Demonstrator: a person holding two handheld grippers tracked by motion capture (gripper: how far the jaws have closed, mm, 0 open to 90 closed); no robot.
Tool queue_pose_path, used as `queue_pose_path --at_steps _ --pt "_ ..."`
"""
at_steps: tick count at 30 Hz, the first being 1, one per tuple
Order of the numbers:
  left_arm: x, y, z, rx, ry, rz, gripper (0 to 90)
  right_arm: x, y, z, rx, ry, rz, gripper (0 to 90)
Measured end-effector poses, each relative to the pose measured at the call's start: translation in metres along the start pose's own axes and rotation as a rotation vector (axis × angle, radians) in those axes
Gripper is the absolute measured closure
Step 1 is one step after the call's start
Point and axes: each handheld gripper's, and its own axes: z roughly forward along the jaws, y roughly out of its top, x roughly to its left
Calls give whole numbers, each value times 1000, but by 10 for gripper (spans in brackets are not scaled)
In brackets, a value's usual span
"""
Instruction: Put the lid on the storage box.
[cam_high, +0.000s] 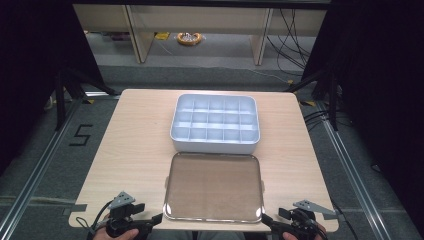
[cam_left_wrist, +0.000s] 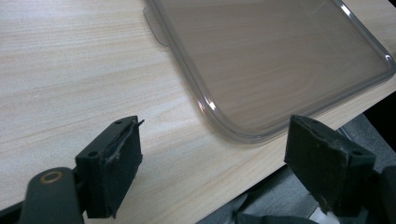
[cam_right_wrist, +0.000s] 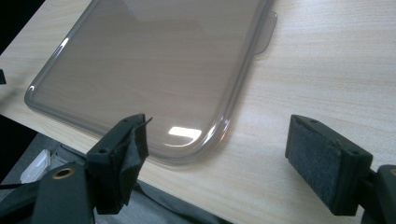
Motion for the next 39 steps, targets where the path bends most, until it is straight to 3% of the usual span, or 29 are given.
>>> queue_pose_path --at_steps 4,5,6,8,9,11,12,14,15,18,21,22,23,24,25,27,28,29,30,31,33,34,35,36,37,38,39 --pt "0 0 -1 8 -8 10 182 1 0 1 -19 4 22 225" --pt "0 0 -1 4 -7 6 182 2 -1 1 -19 6 33 225" --pt "-2 0 1 -19 -11 -24 182 1 0 0 -11 -6 14 226" --pt "-1 0 0 -19 -10 -25 181 1 0 0 -11 -6 13 226" --pt "-1 0 0 -18 -12 -21 179 3 -1 1 -21 11 57 227" --pt "-1 0 0 -22 -11 -23 178 3 -1 1 -22 9 58 227" --pt "-1 0 0 -22 -13 -22 178 -1 0 0 -28 17 14 227" --pt "-1 0 0 -21 -11 -24 178 0 0 0 -26 18 19 228" --pt "-2 0 1 -25 -12 -30 177 2 -1 1 -27 16 58 227" --pt "-2 0 0 -21 -13 -26 177 3 -1 0 -20 35 68 228" --pt "-2 0 1 -22 -14 -26 177 2 0 1 -22 18 61 229" --pt "0 1 0 -4 -13 -6 177 0 0 1 -27 14 23 229" --pt "0 0 -1 -3 -16 -4 177 2 -1 1 -20 18 60 229" --pt "0 1 -1 -2 -16 -2 177 3 0 1 -20 21 68 229" --pt "0 1 -1 0 -15 1 177 -1 0 2 -27 17 23 229" --pt "0 1 0 0 -15 1 178 -1 0 3 -30 18 28 229" --pt "-2 0 2 -20 -19 -23 178 0 0 3 -29 17 31 229" --pt "-2 0 2 -16 -20 -22 178 0 1 1 -12 1 24 229" --pt "-3 1 2 -21 -19 -29 178 -1 1 2 -25 17 20 229" --pt "-2 1 2 -7 -16 -15 178 -1 1 3 -21 30 26 229" --pt "-2 1 2 -8 -19 -14 178 1 1 4 -20 8 36 229" --pt "-4 1 4 -21 -20 -25 178 4 2 5 -14 31 71 230" --pt "-4 2 5 -22 -20 -26 178 4 2 5 -14 31 71 230" --pt "-4 2 5 -15 -20 -25 178 0 2 5 -14 19 21 230" --pt "-5 2 6 -6 -22 -16 179 0 3 7 -19 28 27 231" --pt "-5 3 6 2 -30 -7 181 4 3 7 -8 29 68 231" --pt "-7 2 8 -20 -31 -23 181 0 3 9 -20 26 24 231"
